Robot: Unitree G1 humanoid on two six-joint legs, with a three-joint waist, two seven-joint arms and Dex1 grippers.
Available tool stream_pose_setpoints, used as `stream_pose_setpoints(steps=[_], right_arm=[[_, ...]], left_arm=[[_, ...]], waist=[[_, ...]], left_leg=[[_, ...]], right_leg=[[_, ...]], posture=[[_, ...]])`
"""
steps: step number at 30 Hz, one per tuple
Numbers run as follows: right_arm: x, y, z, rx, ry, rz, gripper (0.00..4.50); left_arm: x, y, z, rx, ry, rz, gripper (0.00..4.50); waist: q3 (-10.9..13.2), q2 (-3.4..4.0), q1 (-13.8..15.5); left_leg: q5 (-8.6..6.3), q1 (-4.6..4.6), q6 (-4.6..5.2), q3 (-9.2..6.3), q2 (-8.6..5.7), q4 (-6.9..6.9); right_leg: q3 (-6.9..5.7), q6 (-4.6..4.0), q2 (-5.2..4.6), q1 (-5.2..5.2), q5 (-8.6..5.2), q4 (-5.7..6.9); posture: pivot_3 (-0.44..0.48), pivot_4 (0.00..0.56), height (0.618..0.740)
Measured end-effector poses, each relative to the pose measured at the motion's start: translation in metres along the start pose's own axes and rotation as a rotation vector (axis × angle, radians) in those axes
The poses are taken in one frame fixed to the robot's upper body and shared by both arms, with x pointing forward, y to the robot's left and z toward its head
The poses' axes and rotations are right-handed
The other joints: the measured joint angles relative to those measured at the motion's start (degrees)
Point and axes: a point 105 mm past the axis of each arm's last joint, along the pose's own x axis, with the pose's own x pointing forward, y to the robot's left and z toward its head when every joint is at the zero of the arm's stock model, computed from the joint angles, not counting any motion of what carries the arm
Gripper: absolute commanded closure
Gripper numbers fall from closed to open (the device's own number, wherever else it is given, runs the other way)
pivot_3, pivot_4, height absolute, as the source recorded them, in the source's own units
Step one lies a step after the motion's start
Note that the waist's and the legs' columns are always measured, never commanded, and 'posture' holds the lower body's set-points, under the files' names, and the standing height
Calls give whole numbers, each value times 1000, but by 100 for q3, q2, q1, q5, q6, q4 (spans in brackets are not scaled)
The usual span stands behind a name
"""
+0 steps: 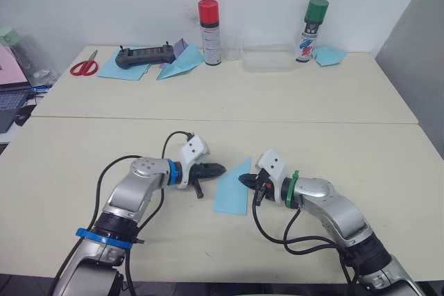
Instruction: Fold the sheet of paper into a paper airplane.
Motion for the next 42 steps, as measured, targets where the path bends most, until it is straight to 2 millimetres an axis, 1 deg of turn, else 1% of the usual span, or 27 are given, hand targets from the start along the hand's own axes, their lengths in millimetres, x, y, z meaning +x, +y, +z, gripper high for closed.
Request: stream_pose_setpoints(steps=[1, 3, 4, 5, 6, 8, 10, 11, 14, 16, 19, 22, 25, 27, 30, 34, 40, 42], right_arm=[[0, 0, 0, 0, -3, 4, 4500], [1, 0, 0, 1, -9, 6, 4500], [1, -1, 1, -1, -12, 5, 4500], [1, -2, 1, -1, -16, 7, 4500], [1, -3, 1, 4, -17, 9, 4500], [0, -4, 1, 10, -20, 11, 4500], [-2, -5, 1, 26, -29, 7, 4500], [-3, -6, 2, 40, -37, 4, 4500], [-8, -5, 1, 88, -60, 6, 4500], [-15, 2, 6, 100, -92, 38, 4500], [-25, 4, 20, 94, -141, 53, 4500], [-34, 1, 25, 82, -146, 43, 4500], [-44, -6, 22, 78, -119, 22, 3902], [-48, -9, 19, 79, -99, 13, 3233], [-49, -8, 16, 84, -91, 13, 2102], [-50, -7, 14, 84, -87, 2, 722], [-52, -6, 11, 81, -81, -21, 722], [-53, -5, 9, 89, -80, -29, 722]], left_arm=[[-5, 3, 7, 8, -14, -4, 3798], [-15, 5, 17, 38, -24, -46, 3206], [-18, 5, 18, 65, -18, -63, 2886], [-20, 6, 16, 127, 2, -86, 2555], [-21, 7, 10, 209, 39, -105, 2249], [-20, 8, -3, 319, 85, -136, 1622], [-16, 7, -14, 400, 110, -169, 1622], [-13, 8, -15, 434, 106, -178, 1622], [-4, 11, -4, 532, 63, -201, 1622], [-3, 13, 5, 598, 40, -211, 1622], [-2, 13, 6, 646, 35, -241, 1622], [1, 10, 4, 659, 33, -279, 1622], [2, 11, 8, 692, 28, -307, 1588], [4, 11, 15, 725, 15, -322, 1588], [12, 5, 22, 781, -6, -373, 1588], [16, -2, 20, 823, 5, -451, 1588], [24, -12, 21, 900, 0, -543, 1588], [25, -15, 19, 944, 10, -580, 1588]], waist=[[0, 0, -4], [0, 0, -22], [1, 1, -27], [1, 1, -30], [2, 3, -28], [3, 5, -18], [5, 2, 10], [6, 1, 18], [17, -6, 58], [32, -7, 57], [32, -5, 33], [35, -5, 28], [41, -8, 32], [46, -13, 32], [48, -16, 32], [50, -18, 23], [54, -21, 25], [54, -22, 27]], left_leg=[[0, 0, 0, 1, 0, -1], [0, 0, 0, 3, 1, -2], [0, 0, 0, 3, 1, -2], [0, 1, 0, 3, 1, -2], [0, 4, 0, 3, 1, -2], [1, 2, -1, 3, 1, -1], [1, -9, 0, 3, 0, 4], [1, -18, 0, 2, 0, 7], [2, -35, 0, 1, -2, 9], [1, -47, 0, 3, -3, 8], [2, -70, 0, 2, -3, 8], [1, -75, 1, 0, -2, 7], [1, -78, 1, -1, -4, 8], [1, -79, 1, -1, -6, 10], [2, -79, 1, -2, -6, 11], [2, -79, 1, -1, -6, 11], [2, -79, 2, -2, -7, 16], [2, -80, 2, -2, -7, 16]], right_leg=[[1, 0, 1, -1, 0, -1], [2, 0, 1, -1, 0, -2], [2, 0, 1, -1, 0, -2], [2, 0, 1, -1, 0, -2], [2, -2, 1, 0, 0, -2], [3, -4, 0, 0, 2, -1], [2, -6, 0, -8, 4, -2], [1, -5, 0, -15, 5, -1], [0, -5, 0, -27, 9, -2], [3, -4, -1, -41, 9, -3], [0, -17, 0, -65, 16, 1], [-4, -21, 1, -69, 19, 3], [-5, -20, 0, -70, 18, 2], [-4, -17, 0, -69, 16, 2], [-4, -16, 0, -69, 16, 2], [-4, -18, 1, -70, 17, 3], [-4, -18, 1, -68, 18, 6], [-4, -18, 1, -68, 18, 6]], posture=[[0, 150, 740], [0, 150, 740], [0, 150, 740], [0, 150, 740], [0, 150, 740], [0, 150, 740], [0, 150, 740], [0, 150, 740], [0, 150, 740], [0, 150, 740], [0, 150, 740], [0, 150, 740], [0, 150, 740], [0, 150, 740], [0, 150, 740], [0, 150, 740], [0, 150, 740], [0, 150, 740]])
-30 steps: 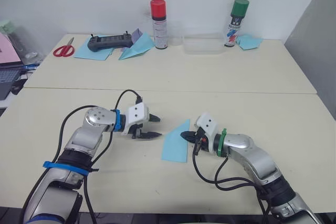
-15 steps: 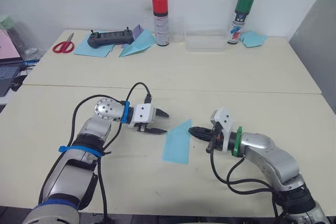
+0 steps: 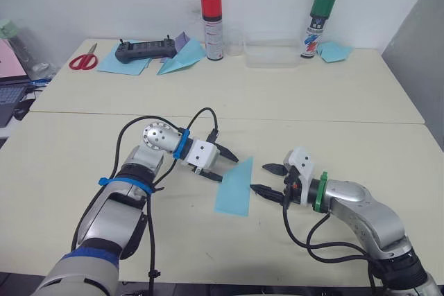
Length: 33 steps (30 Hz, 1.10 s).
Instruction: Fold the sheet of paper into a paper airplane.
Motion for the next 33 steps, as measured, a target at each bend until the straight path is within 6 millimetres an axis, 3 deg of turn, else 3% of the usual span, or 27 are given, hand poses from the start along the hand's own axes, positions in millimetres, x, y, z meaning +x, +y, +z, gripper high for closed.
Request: stream_pose_setpoints(steps=[3, 12, 19, 21, 25, 30, 33], right_arm=[[-2, -2, -2, 10, 4, -25, 722], [-10, -6, -6, 26, -3, -104, 685], [-15, -9, -5, 22, -21, -157, 685], [-19, -15, -1, 3, -43, -191, 685], [-24, -22, 8, -64, -70, -233, 685], [-15, -12, 13, -144, -95, -190, 685], [-7, -5, 12, -160, -96, -148, 685]], left_arm=[[7, -7, 1, 48, -8, -53, 1588], [13, -1, 4, 164, 11, -80, 4471], [13, -2, 3, 166, 13, -78, 4490], [3, 1, -1, 161, 67, -65, 4490], [-39, 2, -9, 101, 255, -9, 4490], [-69, -32, -4, -101, 428, 46, 4490], [-68, -41, -3, -209, 509, 121, 4490]], waist=[[0, 0, -4], [3, -4, -4], [3, -4, -6], [5, -6, -19], [9, -2, -56], [16, 7, -97], [25, 6, -42]], left_leg=[[0, 0, 0, 0, 0, 0], [0, 0, 1, -2, -1, 7], [1, 0, 1, -2, -1, 9], [1, 0, 1, -3, 0, 10], [1, 6, 1, -4, 8, 7], [1, 12, -1, -7, 17, 6], [2, 24, -1, -7, 13, 13]], right_leg=[[0, -2, 0, 0, 1, 2], [1, 2, 0, 2, 2, 4], [1, 0, 0, 2, 4, 7], [1, 1, 1, 2, 4, 11], [1, 1, 8, 1, 3, 23], [-3, -18, 8, -2, 3, 47], [-3, 3, 8, 2, -12, 64]], posture=[[0, 150, 740], [0, 150, 740], [0, 150, 740], [0, 150, 740], [0, 150, 740], [0, 150, 740], [0, 150, 740]])
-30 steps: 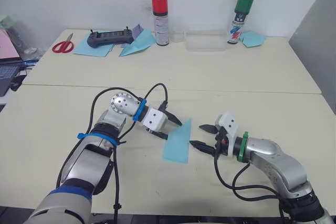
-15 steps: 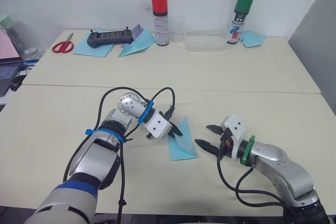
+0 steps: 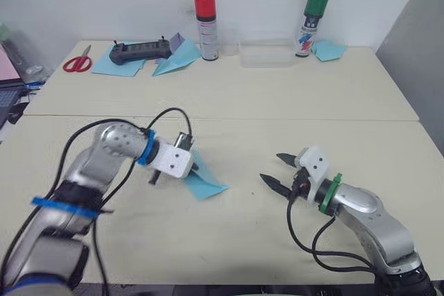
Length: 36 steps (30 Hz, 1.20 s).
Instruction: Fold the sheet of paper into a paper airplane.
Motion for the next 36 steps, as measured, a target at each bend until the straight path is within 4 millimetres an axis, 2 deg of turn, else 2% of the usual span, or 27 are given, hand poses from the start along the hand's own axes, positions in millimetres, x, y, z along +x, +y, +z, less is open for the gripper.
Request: stream_pose_setpoints(steps=[2, 5, 7, 11, 14, 17, 19, 23, 26, 30, 33, 36], right_arm=[[4, 1, 2, -13, -7, 16, 685], [6, 0, 3, -24, -14, 23, 685], [7, -2, 0, -20, -8, 29, 685], [8, -4, 0, -35, -4, 48, 685], [4, -4, 1, -98, 9, 84, 685], [3, 1, 2, -189, 1, 145, 685], [11, 11, 2, -245, -23, 195, 685], [38, 30, 0, -341, -84, 261, 685], [59, 36, 0, -376, -119, 283, 685], [78, 41, 4, -407, -153, 314, 685], [87, 42, 1, -387, -156, 330, 1298], [88, 38, -3, -425, -156, 340, 2383]], left_arm=[[3, 2, 3, -49, 32, 59, 4490], [14, 8, 13, -103, 27, 138, 3794], [23, 8, 24, -120, 11, 153, 3135], [25, 10, 28, -159, 15, 168, 1865], [17, 9, 35, -201, -25, 131, 918], [-14, 6, 27, -228, -41, 82, 19], [-38, 14, 21, -246, -74, 110, 19], [-65, 15, 10, -367, -201, 126, 19], [-81, 8, -9, -463, -204, 138, 19], [-83, 5, -18, -515, -222, 176, 19], [-77, -4, -23, -563, -214, 188, 0], [-69, -17, -23, -592, -213, 178, 0]], waist=[[5, 2, 49], [11, -1, 69], [14, -3, 62], [20, -5, 43], [23, -6, 31], [28, -8, -9], [29, -6, -12], [35, -3, -27], [42, -5, -29], [46, -2, 16], [46, -2, 30], [47, -1, 31]], left_leg=[[2, 3, 0, 1, -2, 8], [2, 10, 0, 2, -4, 47], [2, 10, 0, 6, -5, 63], [2, 13, 0, 6, -3, 67], [2, 12, 0, 6, -2, 64], [1, 16, 1, 8, 10, 59], [1, 20, 1, 6, 12, 57], [1, 19, 1, 12, 10, 61], [1, 17, 0, 12, 11, 62], [1, 15, 0, 9, 12, 61], [1, 15, -1, 10, 12, 61], [1, 15, -1, 11, 12, 62]], right_leg=[[4, 2, 1, 5, -1, 0], [6, 7, 1, 24, 2, 7], [13, 14, 0, 28, 8, 10], [13, 14, 3, 27, 9, 21], [13, 14, 5, 23, 8, 21], [14, 10, 15, 17, 6, 24], [11, 6, 18, 18, 4, 28], [16, 5, 17, 18, 5, 27], [16, 4, 17, 16, 6, 27], [12, 3, 16, 15, 6, 28], [14, -1, 14, 16, 8, 28], [15, -3, 13, 15, 9, 29]], posture=[[0, 150, 740], [0, 150, 740], [0, 150, 740], [0, 150, 740], [0, 150, 740], [0, 150, 740], [0, 150, 740], [0, 150, 740], [0, 150, 740], [0, 150, 740], [0, 150, 740], [0, 150, 740]])
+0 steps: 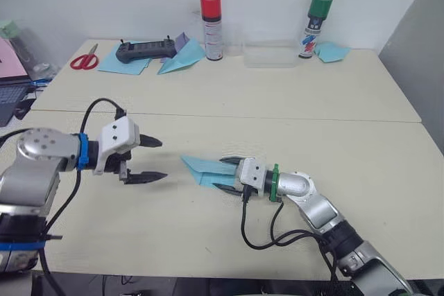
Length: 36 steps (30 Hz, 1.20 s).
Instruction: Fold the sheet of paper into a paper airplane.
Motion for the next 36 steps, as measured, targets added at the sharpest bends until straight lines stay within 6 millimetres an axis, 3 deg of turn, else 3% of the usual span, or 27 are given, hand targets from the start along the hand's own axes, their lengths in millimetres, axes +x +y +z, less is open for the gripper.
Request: stream_pose_setpoints(steps=[5, 6, 10, 16, 25, 30, 36], right_arm=[[-3, 3, 3, -50, -29, 38, 4302], [-3, 3, 3, -53, -31, 45, 4445], [-11, 5, 3, -67, -40, 44, 4445], [-62, 22, -3, -130, -7, 106, 4445], [-101, 48, -3, -113, -13, 208, 4445], [-102, 49, 9, -150, -91, 217, 4445], [-81, 46, 10, -223, -128, 244, 4445]], left_arm=[[2, 1, 5, 4, -18, 30, 0], [4, 1, 7, 6, -30, 34, 0], [13, -2, 13, -1, -76, 25, 0], [28, -16, 15, -37, -97, -30, 0], [44, -28, 20, -69, -137, -87, 0], [52, -33, 27, -65, -160, -101, 0], [59, -42, 33, -81, -182, -122, 0]], waist=[[1, 0, 2], [0, -1, 1], [0, -1, 12], [1, 0, 24], [1, -1, 5], [1, -1, 6], [2, -1, -1]], left_leg=[[0, 3, 0, -3, 1, 0], [0, 2, 0, -2, 1, 1], [0, 0, 0, -2, 0, 1], [0, 1, 0, -1, -3, 1], [0, 11, 0, -1, -2, 10], [0, 17, 0, -2, -2, 10], [0, 22, 0, -3, -2, 12]], right_leg=[[-2, 2, 3, 1, -1, 3], [-2, 1, 3, 1, -1, 3], [-2, 0, 1, 2, 0, 2], [0, 2, -1, 3, -1, 1], [4, 4, 1, 18, -2, 1], [3, 5, 1, 27, -2, 0], [2, 4, 2, 29, -1, 2]], posture=[[0, 150, 740], [0, 150, 740], [0, 150, 740], [0, 150, 740], [0, 150, 740], [0, 150, 740], [0, 150, 740]])
